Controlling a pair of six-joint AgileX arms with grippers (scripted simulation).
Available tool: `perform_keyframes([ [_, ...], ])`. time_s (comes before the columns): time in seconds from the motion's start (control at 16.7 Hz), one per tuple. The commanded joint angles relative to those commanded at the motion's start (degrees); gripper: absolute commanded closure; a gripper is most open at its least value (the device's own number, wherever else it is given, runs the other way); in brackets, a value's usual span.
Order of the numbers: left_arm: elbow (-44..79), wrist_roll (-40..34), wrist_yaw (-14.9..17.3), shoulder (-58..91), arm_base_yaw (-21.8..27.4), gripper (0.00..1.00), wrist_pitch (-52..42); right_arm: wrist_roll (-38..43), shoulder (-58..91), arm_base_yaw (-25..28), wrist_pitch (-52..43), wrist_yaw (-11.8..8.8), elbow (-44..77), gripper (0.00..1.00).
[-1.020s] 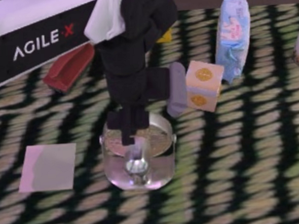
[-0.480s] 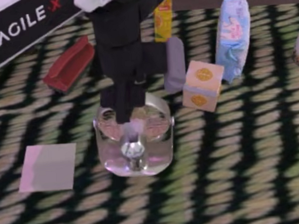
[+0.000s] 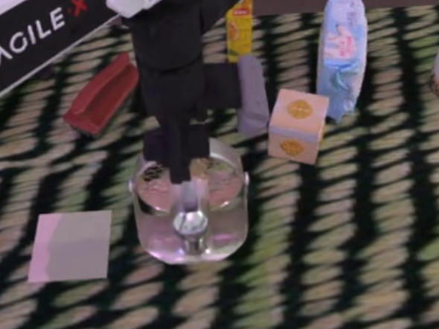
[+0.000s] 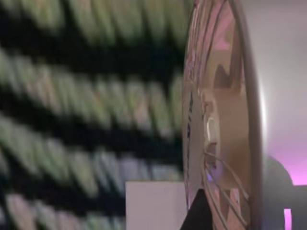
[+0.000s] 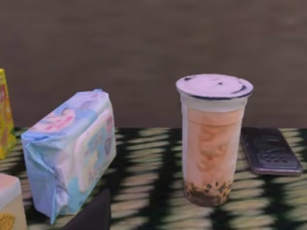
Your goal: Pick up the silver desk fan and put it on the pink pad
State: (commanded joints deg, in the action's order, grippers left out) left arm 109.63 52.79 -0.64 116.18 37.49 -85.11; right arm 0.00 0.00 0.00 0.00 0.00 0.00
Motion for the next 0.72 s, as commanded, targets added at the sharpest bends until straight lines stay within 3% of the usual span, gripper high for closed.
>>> perform_keyframes([
  [0.18,-2.05,-8.73,-1.38,-0.71,-1.10,1.00,-2.07,0.00,0.00,0.00,0.00,0.00,0.00,0.00],
  [0.36,-4.45,-23.00,-2.93,-2.08,-2.97,1.00,-4.22,0.00,0.00,0.00,0.00,0.00,0.00,0.00],
  [0.72,-9.95,-65.57,-4.80,-7.17,-8.33,1.00,-5.67,0.00,0.00,0.00,0.00,0.00,0.00,0.00],
])
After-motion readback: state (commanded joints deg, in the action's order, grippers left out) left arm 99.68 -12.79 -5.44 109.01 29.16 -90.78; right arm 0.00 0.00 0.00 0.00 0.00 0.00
